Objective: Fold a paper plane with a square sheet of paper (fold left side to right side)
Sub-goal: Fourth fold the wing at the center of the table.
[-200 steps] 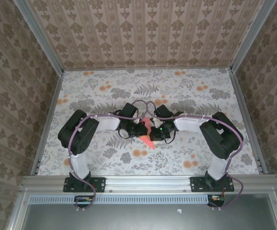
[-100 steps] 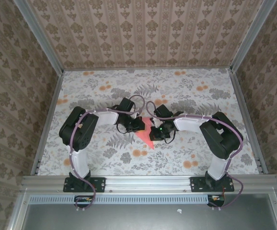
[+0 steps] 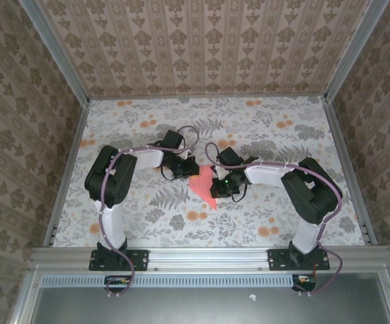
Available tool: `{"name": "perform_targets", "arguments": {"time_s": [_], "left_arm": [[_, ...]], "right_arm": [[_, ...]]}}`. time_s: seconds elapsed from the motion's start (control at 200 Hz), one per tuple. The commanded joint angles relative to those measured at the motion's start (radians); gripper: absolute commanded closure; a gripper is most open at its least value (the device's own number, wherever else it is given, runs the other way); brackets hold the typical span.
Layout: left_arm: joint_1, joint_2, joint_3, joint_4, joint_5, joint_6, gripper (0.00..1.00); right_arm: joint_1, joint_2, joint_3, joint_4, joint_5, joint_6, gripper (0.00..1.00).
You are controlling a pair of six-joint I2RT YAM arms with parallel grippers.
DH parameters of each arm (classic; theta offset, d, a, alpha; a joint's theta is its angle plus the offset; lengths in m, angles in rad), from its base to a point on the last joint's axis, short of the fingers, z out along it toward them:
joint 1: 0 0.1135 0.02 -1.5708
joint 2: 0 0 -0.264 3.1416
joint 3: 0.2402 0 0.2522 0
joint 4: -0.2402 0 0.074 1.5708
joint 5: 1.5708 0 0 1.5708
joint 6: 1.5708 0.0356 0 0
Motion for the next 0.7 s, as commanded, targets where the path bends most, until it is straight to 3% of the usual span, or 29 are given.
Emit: {"name": "perform_targets", "arguments": {"time_s": [0.0,0.345,0.695], "left_arm": [[0.056,0.054,0.033,0.004,-0.133,0.048,0.93],[0.133,0.084,0.097,-0.031,-0.137,0.083,0.92],[0.153,0.071,0.134,-0.046,-0.14,0.103,0.9]], "right_arm": [[0.001,0.055,-0.04,-0.154,0.116,-0.01,1.0],[0.005,0.054,-0.041,-0.157,0.113,-0.008,1.0],[0.007,0.044,-0.034,-0.134,0.089,0.004,1.0]]}}
